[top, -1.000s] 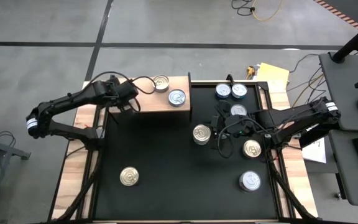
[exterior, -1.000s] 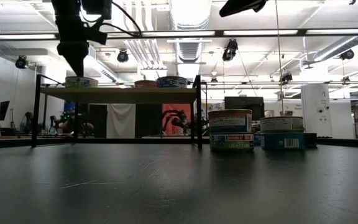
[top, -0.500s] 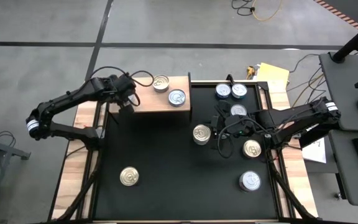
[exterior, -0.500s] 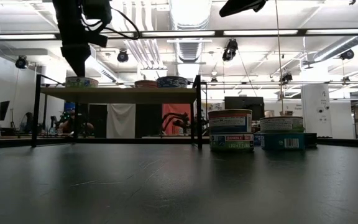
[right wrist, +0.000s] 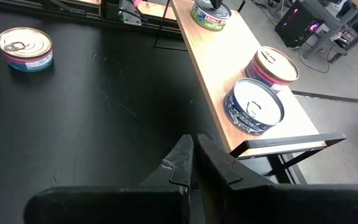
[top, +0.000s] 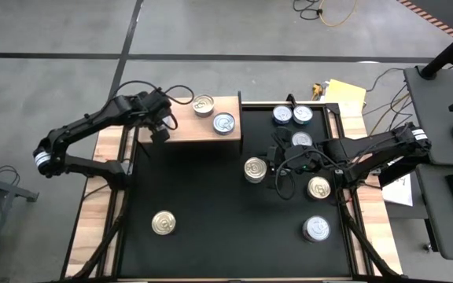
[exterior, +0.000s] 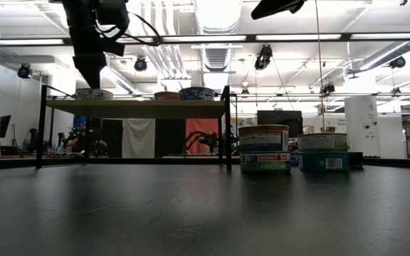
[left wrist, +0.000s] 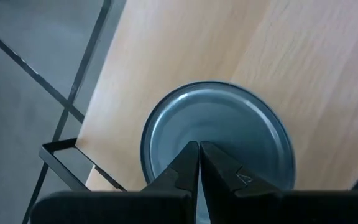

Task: Stack canned seafood by type on shelf
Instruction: Put the green/white tuna can on the shelf

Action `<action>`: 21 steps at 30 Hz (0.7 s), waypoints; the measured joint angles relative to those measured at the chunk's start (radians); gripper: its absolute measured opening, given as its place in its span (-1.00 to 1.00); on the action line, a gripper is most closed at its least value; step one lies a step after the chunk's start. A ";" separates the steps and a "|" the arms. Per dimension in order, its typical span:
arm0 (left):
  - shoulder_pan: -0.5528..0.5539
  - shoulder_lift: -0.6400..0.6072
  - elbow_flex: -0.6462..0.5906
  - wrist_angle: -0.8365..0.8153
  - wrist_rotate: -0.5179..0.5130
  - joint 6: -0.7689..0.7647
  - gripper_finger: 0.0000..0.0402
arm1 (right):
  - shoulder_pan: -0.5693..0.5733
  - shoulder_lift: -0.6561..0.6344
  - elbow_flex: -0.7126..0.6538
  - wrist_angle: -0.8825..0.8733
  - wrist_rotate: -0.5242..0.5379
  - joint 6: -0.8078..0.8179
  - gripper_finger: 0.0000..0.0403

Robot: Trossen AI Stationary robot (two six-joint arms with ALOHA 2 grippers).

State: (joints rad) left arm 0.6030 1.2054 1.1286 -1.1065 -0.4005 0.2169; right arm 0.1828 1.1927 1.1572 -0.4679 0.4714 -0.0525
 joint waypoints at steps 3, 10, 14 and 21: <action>0.010 0.027 0.003 0.011 -0.007 0.011 -1.00 | 0.000 0.000 0.000 0.000 0.000 0.000 -0.95; 0.020 0.082 0.005 0.043 -0.071 0.033 -1.00 | 0.000 0.000 0.000 0.000 0.000 0.000 -0.95; 0.027 0.088 0.008 0.055 -0.077 0.043 -1.00 | 0.000 0.000 0.000 -0.001 0.000 0.000 -0.95; 0.050 0.090 0.009 0.071 -0.109 0.052 -1.00 | 0.000 0.000 0.000 -0.002 0.000 0.000 -0.95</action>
State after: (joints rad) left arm 0.6528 1.2954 1.1378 -1.0357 -0.5094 0.2687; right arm 0.1829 1.1931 1.1572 -0.4698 0.4715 -0.0525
